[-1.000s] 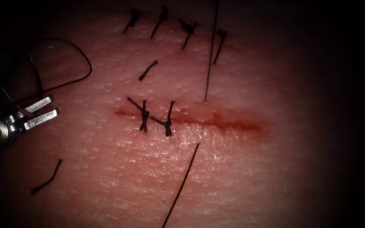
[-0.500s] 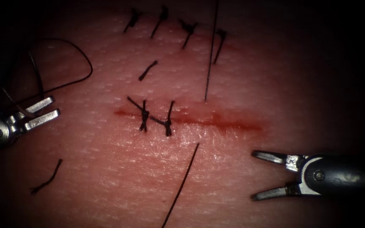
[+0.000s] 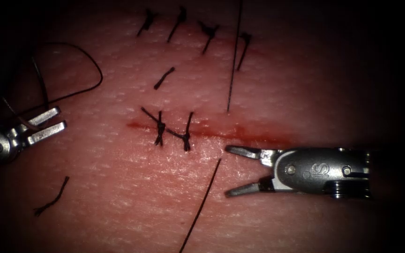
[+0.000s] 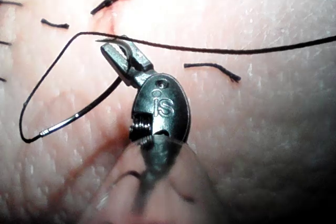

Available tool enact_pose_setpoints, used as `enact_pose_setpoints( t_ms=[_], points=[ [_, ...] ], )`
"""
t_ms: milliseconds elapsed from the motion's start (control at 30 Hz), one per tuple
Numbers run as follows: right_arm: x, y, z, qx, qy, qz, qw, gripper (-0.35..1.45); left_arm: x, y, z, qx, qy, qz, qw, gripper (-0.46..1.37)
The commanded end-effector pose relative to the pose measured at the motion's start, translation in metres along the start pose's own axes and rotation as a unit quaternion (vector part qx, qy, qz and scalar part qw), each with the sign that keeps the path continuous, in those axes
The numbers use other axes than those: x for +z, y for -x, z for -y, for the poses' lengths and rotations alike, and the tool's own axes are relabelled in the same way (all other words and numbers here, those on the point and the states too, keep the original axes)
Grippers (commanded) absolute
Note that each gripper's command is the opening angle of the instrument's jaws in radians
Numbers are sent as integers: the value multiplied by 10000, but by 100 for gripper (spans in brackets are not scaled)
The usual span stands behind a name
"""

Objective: Wound Closure
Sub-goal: With the right gripper, repeatedly pull the suture through the wound.

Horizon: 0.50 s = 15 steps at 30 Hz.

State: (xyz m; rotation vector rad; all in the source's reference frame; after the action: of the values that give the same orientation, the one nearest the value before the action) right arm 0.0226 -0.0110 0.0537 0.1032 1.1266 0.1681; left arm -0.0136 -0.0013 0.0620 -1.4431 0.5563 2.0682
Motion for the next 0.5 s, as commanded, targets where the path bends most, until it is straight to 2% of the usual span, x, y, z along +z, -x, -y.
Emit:
enact_pose_setpoints(
  t_ms=[33,100,400,467,500],
  points=[
    [2,1,0,-20,-4,11,10000,102,0,-1,0,-2,42,2,10000,-35],
    [5,3,1,-59,-4,44,10000,95,0,-1,0,-2,42,2,10000,-35],
    [20,8,-6,-72,35,75,9999,98,0,-1,0,-3,42,2,10000,-35],
    [22,8,-6,-75,40,77,9999,95,0,-1,0,-3,42,2,10000,-35],
    [22,9,-5,-83,35,75,9999,85,0,-1,0,-3,42,3,10000,-35]
  ],
)
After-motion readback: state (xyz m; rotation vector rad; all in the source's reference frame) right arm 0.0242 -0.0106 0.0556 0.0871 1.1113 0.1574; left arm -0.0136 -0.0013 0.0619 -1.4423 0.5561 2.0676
